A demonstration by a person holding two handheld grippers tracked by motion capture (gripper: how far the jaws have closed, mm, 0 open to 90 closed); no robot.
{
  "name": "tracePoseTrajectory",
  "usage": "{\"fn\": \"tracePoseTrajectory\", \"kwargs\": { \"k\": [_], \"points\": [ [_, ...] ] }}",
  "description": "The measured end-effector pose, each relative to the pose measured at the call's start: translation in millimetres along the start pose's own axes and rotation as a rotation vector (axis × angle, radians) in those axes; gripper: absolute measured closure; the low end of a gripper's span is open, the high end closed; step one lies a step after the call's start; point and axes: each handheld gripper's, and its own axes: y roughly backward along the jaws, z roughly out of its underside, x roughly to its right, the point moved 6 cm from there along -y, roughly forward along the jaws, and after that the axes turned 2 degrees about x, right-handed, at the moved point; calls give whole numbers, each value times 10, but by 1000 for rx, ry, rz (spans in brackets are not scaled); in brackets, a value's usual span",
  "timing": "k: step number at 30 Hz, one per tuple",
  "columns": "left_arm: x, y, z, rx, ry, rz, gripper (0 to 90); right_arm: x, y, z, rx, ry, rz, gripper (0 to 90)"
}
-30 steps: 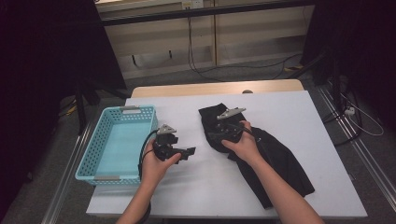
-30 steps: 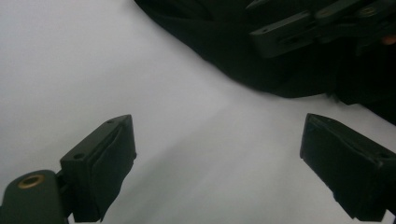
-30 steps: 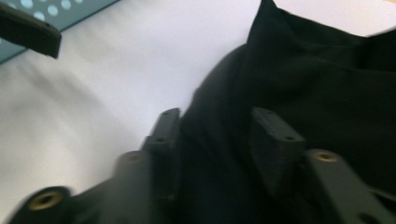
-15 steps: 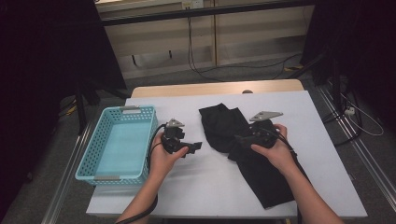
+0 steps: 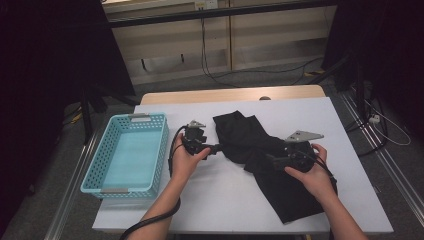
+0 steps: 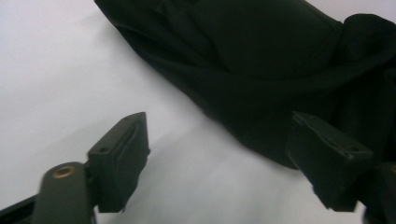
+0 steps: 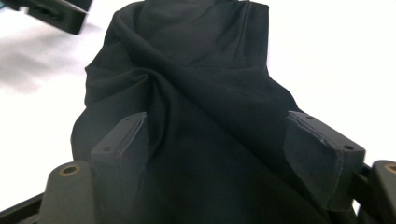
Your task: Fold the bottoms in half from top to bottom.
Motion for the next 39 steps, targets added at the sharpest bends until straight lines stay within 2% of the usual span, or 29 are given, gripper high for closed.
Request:
{"fn": "tracePoseTrajectory", "kwargs": {
  "k": [2, 7, 9, 10, 12, 13, 14, 16, 19, 24, 29, 31, 33, 35, 37, 39],
  "points": [
    [12, -52, -22, 12, 0, -3, 235, -3, 4, 8, 4, -7, -4, 228],
    [-1, -215, -41, -5, -4, -34, 275, -4, 36, 0, 15, -12, -6, 228],
    [2, -281, -41, -20, 4, -24, 299, 13, 48, -2, 21, -18, -1, 228],
    [3, -304, -59, -11, -3, -36, 296, 24, 53, 4, 21, -22, 2, 228],
    [15, -333, -80, -25, -20, -55, 327, 41, 66, 27, 19, -23, 6, 228],
    [19, -341, -91, -31, -40, -56, 368, 49, 75, 40, 16, -25, 11, 228],
    [32, -357, -99, -30, -37, -48, 424, 57, 81, 50, 17, -26, 16, 228],
    [24, -365, -113, -37, -43, -61, 504, 60, 97, 62, 14, -25, 20, 228],
    [42, -378, -120, -39, -25, -36, 655, 65, 126, 69, 14, -19, 25, 228],
    [43, -367, -111, -33, 10, -27, 785, 96, 169, 71, 22, -30, 33, 228],
    [-51, -230, -96, -42, 69, -12, 853, 111, 243, 96, 25, -40, 37, 228],
    [-131, -133, -83, -33, 91, -26, 858, 131, 292, 121, 29, -42, 41, 228],
    [-236, -15, -54, -30, 122, -51, 859, 164, 351, 154, 27, -41, 56, 228],
    [-367, 107, -19, -34, 135, -117, 859, 193, 420, 192, 27, -44, 67, 228],
    [-456, 208, 0, -22, 167, -143, 859, 231, 492, 234, 34, -45, 75, 228],
    [-488, 269, -1, -16, 162, -159, 858, 288, 560, 280, 37, -60, 89, 229]
  ]
}}
